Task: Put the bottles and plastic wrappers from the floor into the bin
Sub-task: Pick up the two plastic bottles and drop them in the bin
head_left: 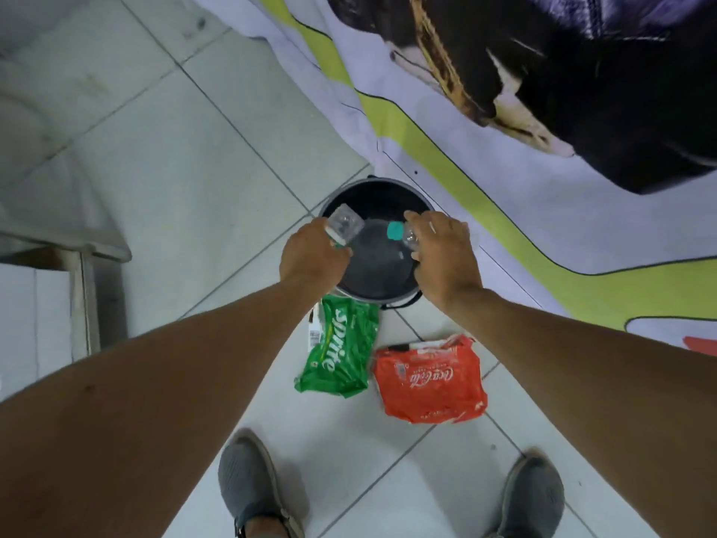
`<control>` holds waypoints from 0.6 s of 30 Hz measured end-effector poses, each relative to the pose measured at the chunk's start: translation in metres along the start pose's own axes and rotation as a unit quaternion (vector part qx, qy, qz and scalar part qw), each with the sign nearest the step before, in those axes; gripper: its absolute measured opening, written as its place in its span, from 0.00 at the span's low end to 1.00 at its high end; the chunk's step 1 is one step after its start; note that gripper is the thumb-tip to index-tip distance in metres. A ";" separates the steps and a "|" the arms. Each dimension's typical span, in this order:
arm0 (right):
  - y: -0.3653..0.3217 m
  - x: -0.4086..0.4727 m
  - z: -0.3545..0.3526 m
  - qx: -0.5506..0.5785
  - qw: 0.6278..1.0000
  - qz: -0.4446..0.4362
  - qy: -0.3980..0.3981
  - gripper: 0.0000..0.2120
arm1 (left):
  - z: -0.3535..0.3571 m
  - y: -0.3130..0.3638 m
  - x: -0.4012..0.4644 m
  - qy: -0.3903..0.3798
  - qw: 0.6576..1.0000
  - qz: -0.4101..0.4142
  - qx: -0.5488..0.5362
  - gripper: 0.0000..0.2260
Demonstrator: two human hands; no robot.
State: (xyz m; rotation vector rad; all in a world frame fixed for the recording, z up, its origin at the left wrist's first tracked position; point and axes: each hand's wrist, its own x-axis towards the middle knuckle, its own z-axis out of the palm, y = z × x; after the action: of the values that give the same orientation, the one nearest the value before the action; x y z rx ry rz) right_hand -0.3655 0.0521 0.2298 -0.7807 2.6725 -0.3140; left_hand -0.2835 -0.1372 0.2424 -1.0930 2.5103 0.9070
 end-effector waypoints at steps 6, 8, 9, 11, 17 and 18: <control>-0.023 0.035 0.006 0.139 0.985 0.106 0.004 0.32 | 0.026 0.022 0.038 -0.079 0.947 -0.153 -0.270 0.20; -0.026 0.045 0.005 0.136 0.985 0.106 0.005 0.31 | 0.035 0.021 0.044 -0.085 0.941 -0.169 -0.279 0.22; -0.028 0.049 0.005 0.137 0.984 0.110 -0.003 0.31 | 0.038 0.019 0.047 -0.084 0.940 -0.180 -0.277 0.23; -0.029 0.055 0.010 0.145 0.980 0.132 -0.030 0.31 | 0.044 0.018 0.050 -0.083 0.935 -0.201 -0.281 0.24; -0.023 0.060 0.026 0.231 0.948 0.204 -0.084 0.32 | 0.050 0.011 0.049 -0.077 0.942 -0.201 -0.259 0.29; -0.023 0.056 0.025 0.240 0.945 0.204 -0.086 0.36 | 0.049 0.011 0.046 -0.065 0.947 -0.198 -0.245 0.31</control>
State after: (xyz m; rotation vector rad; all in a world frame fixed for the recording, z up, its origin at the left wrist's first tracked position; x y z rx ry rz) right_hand -0.3900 -0.0007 0.1996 -0.0962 2.3650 -0.7105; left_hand -0.3234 -0.1265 0.1888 -1.5470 1.8938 1.4555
